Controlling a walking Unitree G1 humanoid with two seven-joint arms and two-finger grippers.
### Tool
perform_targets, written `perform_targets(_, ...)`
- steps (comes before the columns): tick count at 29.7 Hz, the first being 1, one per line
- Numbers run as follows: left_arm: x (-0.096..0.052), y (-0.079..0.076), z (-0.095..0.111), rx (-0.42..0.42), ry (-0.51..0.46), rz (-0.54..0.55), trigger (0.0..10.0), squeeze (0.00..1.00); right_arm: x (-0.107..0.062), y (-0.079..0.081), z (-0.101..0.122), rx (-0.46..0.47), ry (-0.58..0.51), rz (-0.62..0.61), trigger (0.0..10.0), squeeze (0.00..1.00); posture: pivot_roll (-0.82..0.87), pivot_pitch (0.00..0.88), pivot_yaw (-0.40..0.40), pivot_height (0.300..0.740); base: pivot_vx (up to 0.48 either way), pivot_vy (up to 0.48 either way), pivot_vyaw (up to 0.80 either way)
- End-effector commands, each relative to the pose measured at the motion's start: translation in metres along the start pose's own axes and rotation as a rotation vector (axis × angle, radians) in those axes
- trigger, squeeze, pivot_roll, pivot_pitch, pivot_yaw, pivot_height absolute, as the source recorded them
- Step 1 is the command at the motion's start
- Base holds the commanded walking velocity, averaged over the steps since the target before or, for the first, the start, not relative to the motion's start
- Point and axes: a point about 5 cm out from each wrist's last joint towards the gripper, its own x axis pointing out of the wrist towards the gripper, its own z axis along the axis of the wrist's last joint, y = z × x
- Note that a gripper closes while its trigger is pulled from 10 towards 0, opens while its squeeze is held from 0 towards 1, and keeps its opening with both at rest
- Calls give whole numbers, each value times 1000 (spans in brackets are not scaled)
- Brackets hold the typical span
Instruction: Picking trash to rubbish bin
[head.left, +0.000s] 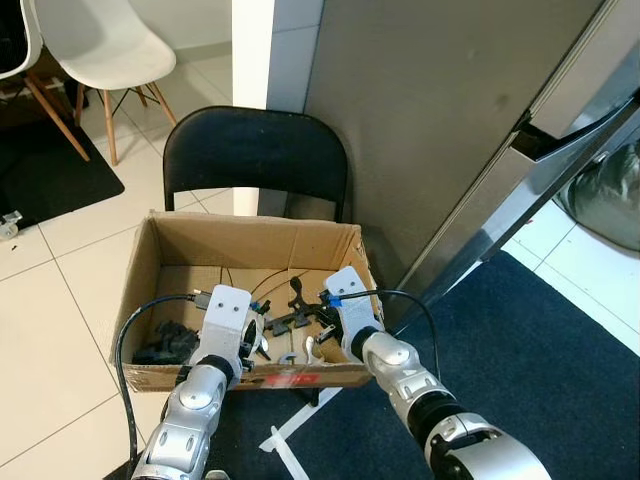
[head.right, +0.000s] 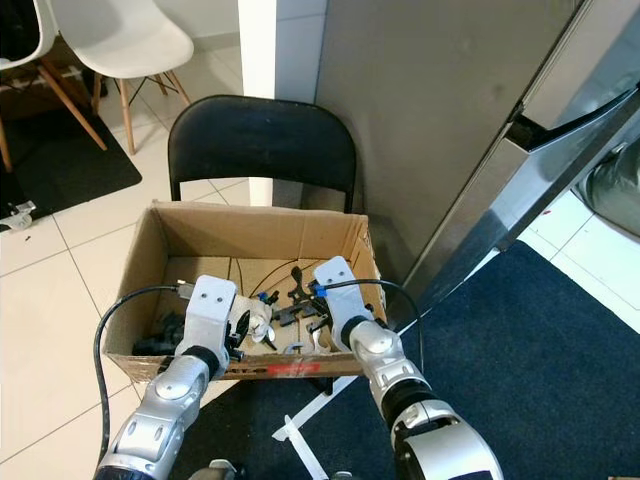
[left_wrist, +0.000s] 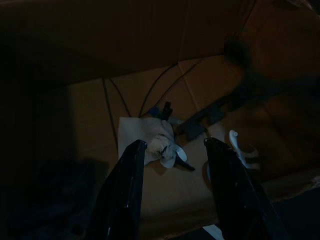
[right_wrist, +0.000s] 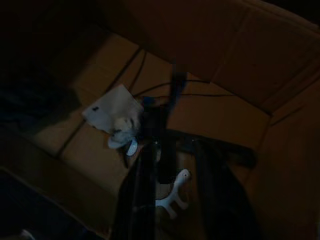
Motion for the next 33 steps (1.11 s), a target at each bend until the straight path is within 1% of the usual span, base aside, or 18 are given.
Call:
perform_targets(1, -3, -5, -4, -5, 20, -11, 10000, 0, -2, -1, -7, -2, 27, -9, 10000, 1000, 18, 211, -156, 740, 0, 0, 0)
perform_targets(2, -2, -4, -4, -3, 21, -9, 10000, 0, -2, -1, -9, -18, 44, -27, 10000, 0, 13, 208, -151, 740, 0, 0, 0)
perform_targets(7, -1, -3, -3, 4, 22, -4, 10000, 0, -4, -5, -10, 15, 41, -58, 10000, 0, 9, 198, -138, 740, 0, 0, 0)
perform_targets(11, 3, -1, 4, 10, -13, -2, 10000, 0, -11, -20, -9, 68, -23, -126, 10000, 0, 8, 182, -127, 740, 0, 0, 0)
perform_targets(14, 5, 4, 10, 13, -53, 37, 10000, 0, -23, -37, -7, 111, -107, -201, 10000, 0, 0, 156, -110, 740, 0, 0, 0)
perform_targets(15, 5, 8, 14, 11, -81, 62, 10000, 0, -29, -43, -5, 143, -161, -226, 10000, 0, -4, 150, -102, 740, 0, 0, 0)
perform_targets(16, 5, 8, 14, 11, -81, 62, 10000, 0, -29, -43, -5, 143, -161, -226, 10000, 0, -4, 150, -102, 740, 0, 0, 0)
perform_targets(18, 5, 13, 19, 8, -128, 98, 10000, 0, -44, -54, -5, 163, -241, -270, 10000, 0, -14, 141, -90, 740, 0, 0, 0)
perform_targets(19, 5, 13, 19, 8, -128, 98, 10000, 0, -44, -54, -5, 163, -241, -270, 10000, 0, -14, 141, -90, 740, 0, 0, 0)
perform_targets(20, 3, 18, 19, -1, -139, 128, 10000, 0, -63, -62, -12, 147, -263, -308, 10000, 0, -24, 123, -71, 740, 0, 0, 0)
perform_targets(22, 3, 18, 19, -1, -139, 128, 10000, 0, -63, -62, -12, 147, -263, -308, 10000, 0, -24, 123, -71, 740, 0, 0, 0)
perform_targets(24, 2, 22, 21, -16, -152, 159, 10000, 0, -80, -69, -24, 148, -247, -356, 10000, 0, -20, 119, -66, 740, 0, 0, 0)
perform_targets(25, 2, 22, 21, -16, -152, 159, 10000, 0, -80, -69, -24, 148, -247, -356, 10000, 0, -20, 119, -66, 740, 0, 0, 0)
perform_targets(27, 0, 24, 22, -19, -165, 177, 10000, 0, -87, -71, -32, 168, -229, -390, 10000, 0, -16, 115, -63, 740, 0, 0, 0)
perform_targets(30, -2, 25, 22, -31, -176, 191, 10000, 0, -88, -70, -34, 181, -216, -401, 10000, 0, -11, 112, -68, 740, 0, 0, -300)
perform_targets(33, -2, 26, 20, -18, -172, 203, 10000, 0, -86, -68, -33, 190, -210, -411, 10000, 0, -9, 106, -80, 740, 0, 0, -800)
